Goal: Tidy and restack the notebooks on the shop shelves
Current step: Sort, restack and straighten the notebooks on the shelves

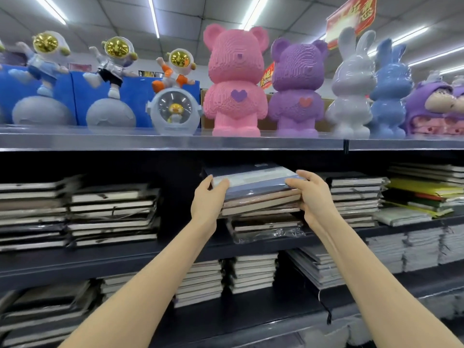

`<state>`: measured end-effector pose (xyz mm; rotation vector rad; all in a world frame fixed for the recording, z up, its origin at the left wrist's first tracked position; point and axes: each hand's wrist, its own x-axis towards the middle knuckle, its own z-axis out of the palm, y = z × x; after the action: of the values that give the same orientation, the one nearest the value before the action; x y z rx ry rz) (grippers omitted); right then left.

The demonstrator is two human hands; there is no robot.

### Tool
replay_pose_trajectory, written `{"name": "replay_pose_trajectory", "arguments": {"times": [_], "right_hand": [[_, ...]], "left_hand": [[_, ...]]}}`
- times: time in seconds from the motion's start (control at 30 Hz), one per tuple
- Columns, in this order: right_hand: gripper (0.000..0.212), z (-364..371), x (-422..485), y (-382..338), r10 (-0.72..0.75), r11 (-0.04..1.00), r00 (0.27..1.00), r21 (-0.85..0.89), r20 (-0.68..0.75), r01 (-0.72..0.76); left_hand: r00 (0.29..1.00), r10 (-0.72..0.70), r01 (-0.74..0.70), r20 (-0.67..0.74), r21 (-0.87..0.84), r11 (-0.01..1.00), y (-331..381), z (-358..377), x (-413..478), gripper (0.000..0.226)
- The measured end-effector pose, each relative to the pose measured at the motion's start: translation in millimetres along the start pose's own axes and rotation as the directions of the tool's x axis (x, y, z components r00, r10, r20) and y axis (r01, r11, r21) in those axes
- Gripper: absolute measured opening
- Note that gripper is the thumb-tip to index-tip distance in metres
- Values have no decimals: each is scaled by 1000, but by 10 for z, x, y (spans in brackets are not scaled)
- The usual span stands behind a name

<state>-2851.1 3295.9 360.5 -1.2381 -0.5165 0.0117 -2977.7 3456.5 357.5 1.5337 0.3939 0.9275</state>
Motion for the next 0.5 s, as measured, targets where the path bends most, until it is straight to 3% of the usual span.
{"name": "replay_pose_trajectory", "arguments": {"times": [0.07,0.2,0.27,0.37,0.43,0.5], "right_hand": [[44,7,192,99,-31,1000,999,5,-45,31],[42,3,414,322,-53,999,987,-12,-155,52],[44,-13,444,402,-79,997,982,8,-172,82],[50,-61,366,492,-100,992,988,61,-116,108],[60,-101,286,546,-144,989,987,16,-69,146],[66,-108,236,557,-201,977,978,-79,-55,196]], "left_hand": [[997,-55,55,53,-16,998,-6,71,202,74],[966,-158,169,203,-39,985,-53,157,473,71],[941,-148,173,303,-57,983,-71,138,489,88],[934,-66,23,350,127,992,-119,7,360,118],[961,67,-168,267,374,912,-173,-84,304,114],[952,232,-302,200,496,814,-225,-113,298,95]]}}
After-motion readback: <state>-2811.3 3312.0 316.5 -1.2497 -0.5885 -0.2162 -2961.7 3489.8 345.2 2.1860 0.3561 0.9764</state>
